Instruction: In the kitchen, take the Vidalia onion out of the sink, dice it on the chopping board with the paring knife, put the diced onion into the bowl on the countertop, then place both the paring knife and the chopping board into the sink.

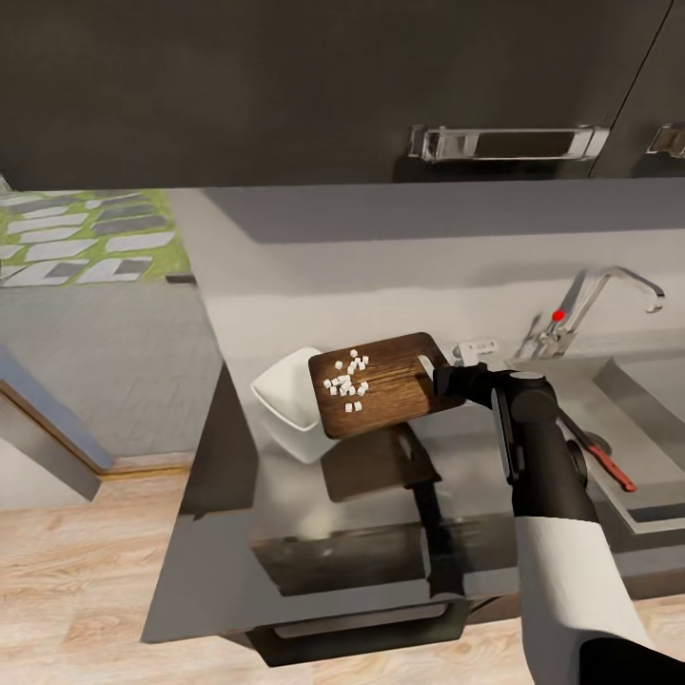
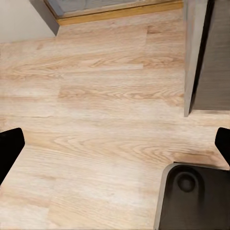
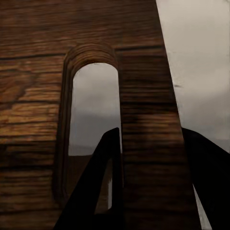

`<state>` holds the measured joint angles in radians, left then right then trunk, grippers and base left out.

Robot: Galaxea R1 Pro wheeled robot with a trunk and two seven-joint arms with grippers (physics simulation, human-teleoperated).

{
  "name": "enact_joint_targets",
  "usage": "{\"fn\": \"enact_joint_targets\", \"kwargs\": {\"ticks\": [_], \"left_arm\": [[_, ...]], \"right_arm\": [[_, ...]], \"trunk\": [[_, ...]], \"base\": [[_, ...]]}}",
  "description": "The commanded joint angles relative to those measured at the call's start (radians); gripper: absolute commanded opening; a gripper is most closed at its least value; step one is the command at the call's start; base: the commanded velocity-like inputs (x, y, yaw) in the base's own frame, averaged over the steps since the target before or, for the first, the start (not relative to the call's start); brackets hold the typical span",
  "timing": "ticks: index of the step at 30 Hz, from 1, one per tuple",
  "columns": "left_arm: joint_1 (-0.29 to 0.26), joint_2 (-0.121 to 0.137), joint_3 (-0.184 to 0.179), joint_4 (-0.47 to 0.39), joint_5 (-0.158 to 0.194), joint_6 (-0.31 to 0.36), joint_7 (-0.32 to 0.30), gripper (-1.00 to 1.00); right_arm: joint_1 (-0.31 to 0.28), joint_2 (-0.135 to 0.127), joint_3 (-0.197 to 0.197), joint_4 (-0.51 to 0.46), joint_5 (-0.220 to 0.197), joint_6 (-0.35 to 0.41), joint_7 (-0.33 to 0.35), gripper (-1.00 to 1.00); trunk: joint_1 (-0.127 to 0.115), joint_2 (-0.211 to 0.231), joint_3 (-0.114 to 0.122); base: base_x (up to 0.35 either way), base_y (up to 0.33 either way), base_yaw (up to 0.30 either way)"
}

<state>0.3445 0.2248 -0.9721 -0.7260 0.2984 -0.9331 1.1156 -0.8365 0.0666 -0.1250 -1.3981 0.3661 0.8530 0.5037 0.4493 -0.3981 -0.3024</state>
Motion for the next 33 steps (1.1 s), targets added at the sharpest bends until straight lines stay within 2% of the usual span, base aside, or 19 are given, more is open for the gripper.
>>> {"fn": "enact_joint_targets", "kwargs": {"ticks": [1,10,21,33], "left_arm": [[-0.001,0.001,-0.005,-0.003,0.002,0.0,0.007,1.0],[-0.001,0.001,-0.005,-0.003,0.003,0.0,0.007,1.0],[-0.001,0.001,-0.005,-0.003,0.004,0.0,0.007,1.0],[-0.001,0.001,-0.005,0.002,0.003,0.0,0.006,1.0]], "right_arm": [[-0.001,0.001,-0.002,-0.001,0.01,0.003,0.01,-1.0],[-0.001,0.001,-0.002,-0.001,0.01,0.003,0.009,-1.0],[-0.001,0.001,-0.002,-0.001,0.01,0.003,0.009,-1.0],[-0.001,0.0,-0.004,-0.001,0.011,0.003,0.007,-1.0]], "trunk": [[0.001,-0.002,0.0],[0.001,-0.002,0.014],[0.001,-0.002,0.031],[0.001,-0.002,0.041]], "base": [[0.0,0.175,0.0],[0.073,0.184,0.0],[0.234,0.177,0.0],[0.059,0.018,0.0]]}}
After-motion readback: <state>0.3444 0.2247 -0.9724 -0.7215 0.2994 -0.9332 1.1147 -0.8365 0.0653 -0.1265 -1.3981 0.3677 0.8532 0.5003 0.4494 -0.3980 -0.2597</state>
